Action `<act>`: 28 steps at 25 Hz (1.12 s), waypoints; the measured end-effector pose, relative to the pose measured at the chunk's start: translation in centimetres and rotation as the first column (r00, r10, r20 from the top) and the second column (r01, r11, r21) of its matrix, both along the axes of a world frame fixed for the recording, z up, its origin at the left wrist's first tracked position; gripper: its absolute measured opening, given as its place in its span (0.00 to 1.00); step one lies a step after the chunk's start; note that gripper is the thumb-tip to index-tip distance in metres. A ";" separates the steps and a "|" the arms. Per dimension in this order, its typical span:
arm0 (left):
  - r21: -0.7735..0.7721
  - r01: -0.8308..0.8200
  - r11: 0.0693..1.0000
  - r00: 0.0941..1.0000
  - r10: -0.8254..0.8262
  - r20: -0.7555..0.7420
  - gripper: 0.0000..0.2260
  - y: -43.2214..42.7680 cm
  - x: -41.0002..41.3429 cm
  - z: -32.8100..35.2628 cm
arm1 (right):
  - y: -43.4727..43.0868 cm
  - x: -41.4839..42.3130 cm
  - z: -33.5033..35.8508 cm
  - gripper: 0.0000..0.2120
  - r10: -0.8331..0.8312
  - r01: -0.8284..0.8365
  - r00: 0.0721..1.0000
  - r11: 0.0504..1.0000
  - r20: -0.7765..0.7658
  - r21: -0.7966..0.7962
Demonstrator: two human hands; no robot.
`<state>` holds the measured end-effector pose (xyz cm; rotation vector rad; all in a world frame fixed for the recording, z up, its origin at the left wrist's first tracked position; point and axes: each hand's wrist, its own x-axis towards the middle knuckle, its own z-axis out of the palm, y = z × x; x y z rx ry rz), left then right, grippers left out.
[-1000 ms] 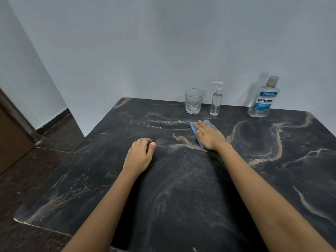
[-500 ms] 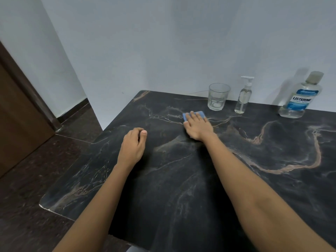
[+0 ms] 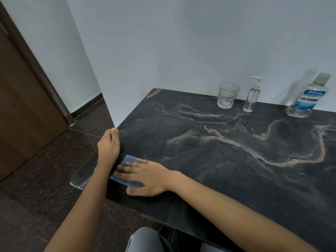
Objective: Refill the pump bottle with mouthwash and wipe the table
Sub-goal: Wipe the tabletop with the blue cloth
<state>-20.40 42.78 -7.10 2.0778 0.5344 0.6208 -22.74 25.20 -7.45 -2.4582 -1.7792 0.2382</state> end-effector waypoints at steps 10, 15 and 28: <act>0.055 0.087 0.995 0.996 -0.084 -0.042 0.18 -0.1 -3.9 -0.4 | -10.9 9.7 1.4 0.25 -0.668 0.668 0.744 0.744 -0.023 -0.011; 0.007 0.045 0.999 0.999 -0.045 -0.004 0.18 1.8 -3.8 0.9 | -0.1 -0.3 -0.6 0.25 -0.117 0.115 0.993 0.991 0.025 0.068; 0.245 0.043 0.969 0.998 -0.050 0.024 0.16 1.7 3.9 -0.9 | 5.8 16.9 0.0 0.24 -0.504 0.507 0.861 0.862 -0.060 0.033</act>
